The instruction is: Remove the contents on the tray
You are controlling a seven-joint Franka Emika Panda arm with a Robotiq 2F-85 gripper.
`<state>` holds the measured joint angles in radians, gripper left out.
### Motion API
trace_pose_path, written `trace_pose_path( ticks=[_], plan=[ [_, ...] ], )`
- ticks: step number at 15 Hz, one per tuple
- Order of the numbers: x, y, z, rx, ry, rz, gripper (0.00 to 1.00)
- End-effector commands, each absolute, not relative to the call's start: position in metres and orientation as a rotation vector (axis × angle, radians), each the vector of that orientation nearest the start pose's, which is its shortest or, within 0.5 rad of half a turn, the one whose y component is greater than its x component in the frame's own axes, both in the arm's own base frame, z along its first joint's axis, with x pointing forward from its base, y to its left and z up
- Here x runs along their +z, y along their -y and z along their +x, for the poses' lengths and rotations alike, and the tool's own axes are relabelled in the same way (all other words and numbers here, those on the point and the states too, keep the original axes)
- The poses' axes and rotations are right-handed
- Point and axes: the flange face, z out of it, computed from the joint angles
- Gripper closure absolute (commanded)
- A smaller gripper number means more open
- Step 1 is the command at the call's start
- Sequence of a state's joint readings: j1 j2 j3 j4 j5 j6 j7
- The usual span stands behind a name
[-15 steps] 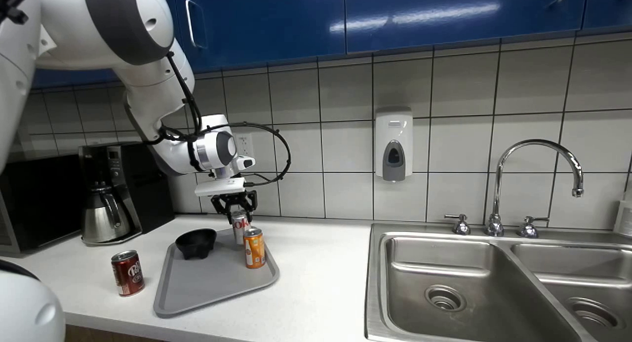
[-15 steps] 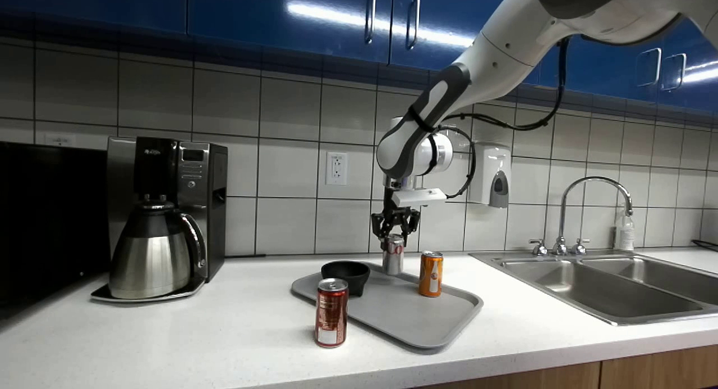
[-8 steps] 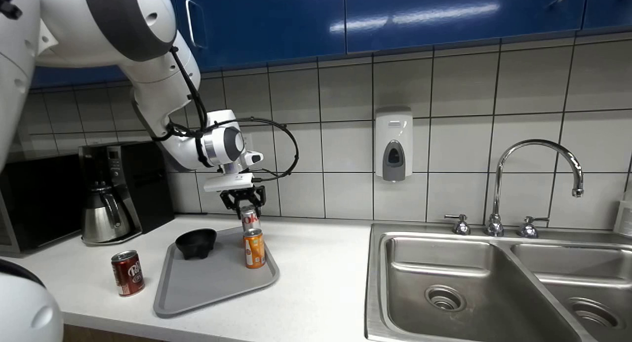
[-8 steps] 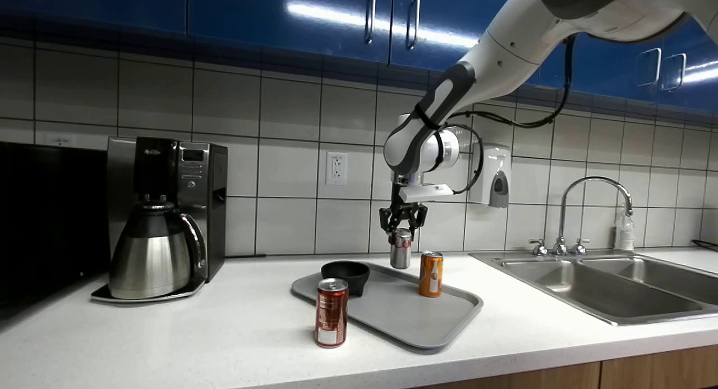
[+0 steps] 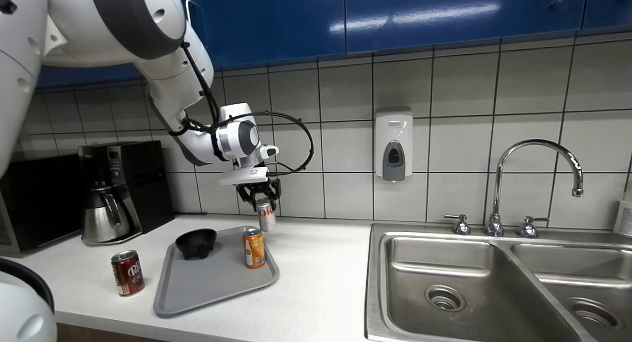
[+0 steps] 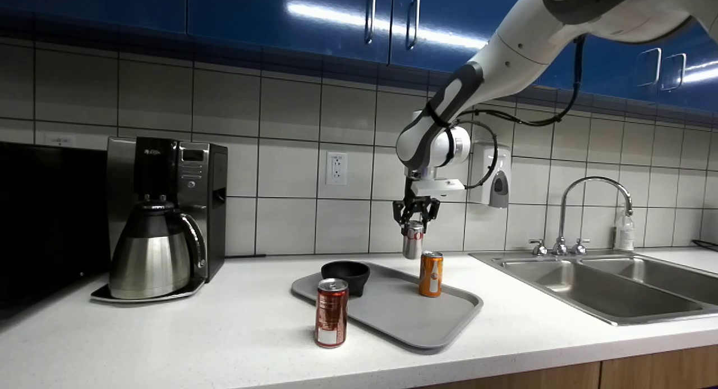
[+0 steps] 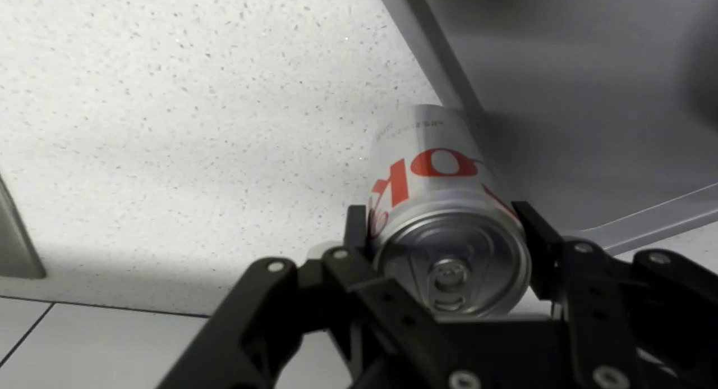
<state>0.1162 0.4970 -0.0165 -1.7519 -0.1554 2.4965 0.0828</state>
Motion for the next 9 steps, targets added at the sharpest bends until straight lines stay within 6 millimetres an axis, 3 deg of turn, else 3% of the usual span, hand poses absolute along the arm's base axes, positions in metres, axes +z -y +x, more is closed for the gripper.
trace_pose_path(
  ticks=[1, 9],
  plan=[
    [0.327, -0.051, 0.688, -0.429, 0.162, -3.191, 0.61],
    [0.315, 0.007, 0.695, -0.398, 0.057, -3.190, 0.61]
  ],
)
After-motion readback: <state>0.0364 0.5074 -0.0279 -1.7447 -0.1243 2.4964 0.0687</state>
